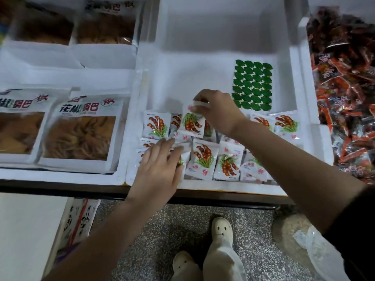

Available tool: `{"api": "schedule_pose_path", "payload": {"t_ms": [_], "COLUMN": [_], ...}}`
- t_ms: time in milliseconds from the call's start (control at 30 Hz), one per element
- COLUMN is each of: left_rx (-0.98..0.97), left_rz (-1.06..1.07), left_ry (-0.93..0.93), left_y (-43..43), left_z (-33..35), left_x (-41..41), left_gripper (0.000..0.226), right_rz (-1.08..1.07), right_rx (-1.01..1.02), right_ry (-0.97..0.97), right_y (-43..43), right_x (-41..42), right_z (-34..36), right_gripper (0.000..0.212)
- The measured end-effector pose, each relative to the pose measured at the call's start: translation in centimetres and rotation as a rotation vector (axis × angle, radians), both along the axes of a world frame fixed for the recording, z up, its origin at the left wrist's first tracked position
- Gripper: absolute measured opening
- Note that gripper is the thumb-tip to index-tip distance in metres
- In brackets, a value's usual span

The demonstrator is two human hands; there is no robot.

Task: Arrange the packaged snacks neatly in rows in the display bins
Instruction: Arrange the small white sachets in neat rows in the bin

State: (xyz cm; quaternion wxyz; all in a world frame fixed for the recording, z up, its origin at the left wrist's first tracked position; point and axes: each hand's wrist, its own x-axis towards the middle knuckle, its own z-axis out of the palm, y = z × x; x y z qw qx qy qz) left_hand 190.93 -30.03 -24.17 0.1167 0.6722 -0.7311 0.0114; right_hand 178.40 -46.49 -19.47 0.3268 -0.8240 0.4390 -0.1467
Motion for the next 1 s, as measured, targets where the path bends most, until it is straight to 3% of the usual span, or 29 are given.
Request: {"api": "schedule_pose_path", "payload": {"t_ms": [100, 300, 500, 633, 800, 867, 1000], "left_rx": [0.001, 0.022, 0.015, -0.030, -0.053, -0.060, -0.022], "left_rz": [0.017, 0.030, 0.020, 0.023, 0.011, -0.053, -0.211], "left_ry": [0.005, -0.013, -0.065, -0.105, -0.136, -0.098, -0.021], "left_y": [0.0, -0.5, -1.2, -1.7, -3.1, -3.8, -4.1], "left_z": [-0.2, -0.3, -0.3, -0.1, 1.4, 2.1, 1.8], "left_x": [0.1, 0.1, 0.1, -0.1, -2.2, -4.3, -9.0], "left_gripper": [0.034, 0.043, 0.044, 0.041, 0.038, 0.037, 0.039], "right_rz": [0.079, 0.069, 0.092, 0.107, -0.105, -0.169, -0.141], "right_rx": [0.038, 0.068, -0.319, -0.434, -0.320, -0.259, -0.035], "right_ry": [0.109, 0.099, 0.254, 0.136, -0.002, 0.122, 0.459], "right_y": [-0.4, 0.0, 1.0, 1.6, 3.3, 4.0, 5.6], "right_x": [1.9, 2.7, 2.0, 0.2, -8.5, -12.8, -18.1], "right_z": [-1.3, -1.8, -1.7, -1.2, 0.6, 0.7, 0.8], "right_gripper": [0.020, 0.020, 0.030, 0.035, 0.029, 0.034, 0.069]}}
